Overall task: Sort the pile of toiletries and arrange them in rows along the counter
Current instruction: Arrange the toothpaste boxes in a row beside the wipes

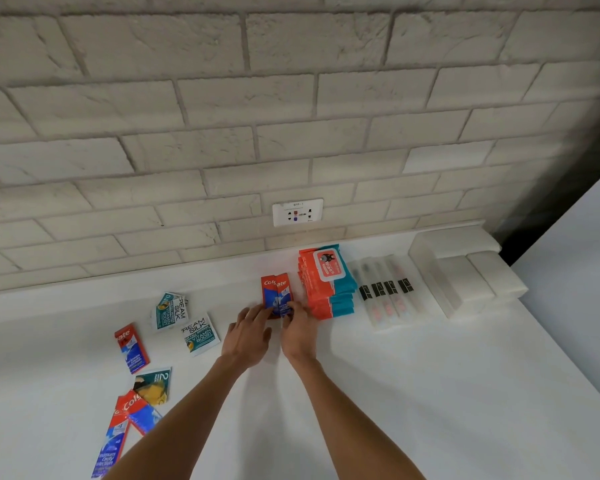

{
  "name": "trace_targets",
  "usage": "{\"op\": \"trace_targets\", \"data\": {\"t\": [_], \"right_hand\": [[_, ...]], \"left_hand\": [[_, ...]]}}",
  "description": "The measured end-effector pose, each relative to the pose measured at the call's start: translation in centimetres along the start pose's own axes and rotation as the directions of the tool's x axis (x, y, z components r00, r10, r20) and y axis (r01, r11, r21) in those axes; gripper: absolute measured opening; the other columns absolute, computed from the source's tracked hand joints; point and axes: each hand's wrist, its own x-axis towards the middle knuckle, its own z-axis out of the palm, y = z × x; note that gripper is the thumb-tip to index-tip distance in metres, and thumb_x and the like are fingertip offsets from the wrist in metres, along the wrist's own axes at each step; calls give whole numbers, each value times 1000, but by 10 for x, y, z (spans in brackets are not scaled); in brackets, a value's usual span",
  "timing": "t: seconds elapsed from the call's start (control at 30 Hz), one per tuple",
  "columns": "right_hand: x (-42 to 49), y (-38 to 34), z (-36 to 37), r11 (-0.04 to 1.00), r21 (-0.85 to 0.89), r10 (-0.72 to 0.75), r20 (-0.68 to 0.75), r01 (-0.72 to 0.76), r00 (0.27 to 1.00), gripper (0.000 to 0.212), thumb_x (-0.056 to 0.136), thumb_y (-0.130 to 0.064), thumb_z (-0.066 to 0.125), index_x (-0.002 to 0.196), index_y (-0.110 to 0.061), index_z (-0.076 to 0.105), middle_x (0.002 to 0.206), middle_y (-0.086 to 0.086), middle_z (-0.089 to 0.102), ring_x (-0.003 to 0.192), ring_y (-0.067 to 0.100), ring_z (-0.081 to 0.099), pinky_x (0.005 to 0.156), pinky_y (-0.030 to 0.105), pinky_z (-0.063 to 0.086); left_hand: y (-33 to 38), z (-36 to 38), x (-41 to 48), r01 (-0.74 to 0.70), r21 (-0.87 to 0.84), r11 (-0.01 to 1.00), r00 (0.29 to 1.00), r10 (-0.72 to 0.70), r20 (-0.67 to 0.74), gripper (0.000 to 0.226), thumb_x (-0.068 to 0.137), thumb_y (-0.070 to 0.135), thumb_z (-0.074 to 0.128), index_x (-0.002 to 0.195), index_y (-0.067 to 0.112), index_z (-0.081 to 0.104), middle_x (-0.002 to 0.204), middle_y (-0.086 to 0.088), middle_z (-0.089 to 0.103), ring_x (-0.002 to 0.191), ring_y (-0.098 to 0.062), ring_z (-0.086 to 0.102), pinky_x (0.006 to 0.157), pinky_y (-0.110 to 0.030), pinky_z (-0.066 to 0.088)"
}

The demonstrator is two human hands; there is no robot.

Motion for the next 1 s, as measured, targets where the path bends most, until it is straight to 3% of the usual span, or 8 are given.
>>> {"op": "trace_targets", "data": {"t": [0.07,0.13,0.2,0.27,0.33,0.5,0.67,1.0], "right_hand": [[-1,-2,2,990,-114,-85,17,86,996,36,113,-24,49,146,-11,57,143,10,58,101,-16,55,82,2,40],[-5,-5,7,964,-219,-160,-27,151,987,69,101,-57,36,147,-9,55,141,10,56,91,-28,49,80,-3,39],[-4,3,9,907,-346,-255,9,242,967,75,98,-63,32,151,-13,48,148,9,51,117,-10,51,98,3,43],[-4,8,16,857,-456,-269,5,241,963,55,111,-39,49,158,-13,39,160,16,40,147,23,41,122,31,36],[-7,11,24,827,-514,-264,7,230,965,58,109,-32,59,160,-12,38,164,18,39,153,34,37,125,44,34],[-9,11,29,647,-657,-334,212,387,918,69,78,-47,92,137,-16,71,138,14,70,137,34,61,117,51,42],[-3,16,27,652,-670,-318,183,355,930,66,104,-44,63,159,-12,45,160,17,50,154,36,40,128,52,19],[1,8,20,636,-672,-285,250,378,925,65,108,-42,57,161,-10,40,163,19,45,156,37,36,129,52,17]], "left_hand": [[0,1,0,-1,-8,1000,1000,1,-3,54,104,34,54,155,31,37,165,5,33,153,-23,25,114,-51,41],[-1,1,0,-6,-10,1000,1000,6,-3,53,104,33,54,154,31,38,164,5,34,153,-23,26,114,-51,41],[-2,2,1,-7,-14,1000,1000,7,2,53,104,33,53,154,32,38,164,5,34,153,-24,27,113,-52,41],[-3,2,2,-7,-11,1000,1000,7,5,52,104,34,53,154,33,38,164,6,34,153,-25,27,114,-52,41],[-3,2,1,-5,-11,1000,1000,5,10,52,104,35,52,154,34,38,164,6,34,153,-25,26,115,-52,40],[-1,-1,-2,-11,-18,1000,1000,12,17,53,104,36,52,155,35,37,164,6,34,154,-25,26,115,-52,39],[0,-5,-2,-12,-13,1000,1000,12,29,52,105,35,51,155,34,37,165,6,33,154,-25,25,116,-52,38],[-3,-4,3,-2,-16,1000,999,2,44,50,106,34,49,154,37,37,165,7,34,154,-25,25,115,-54,39]]}}
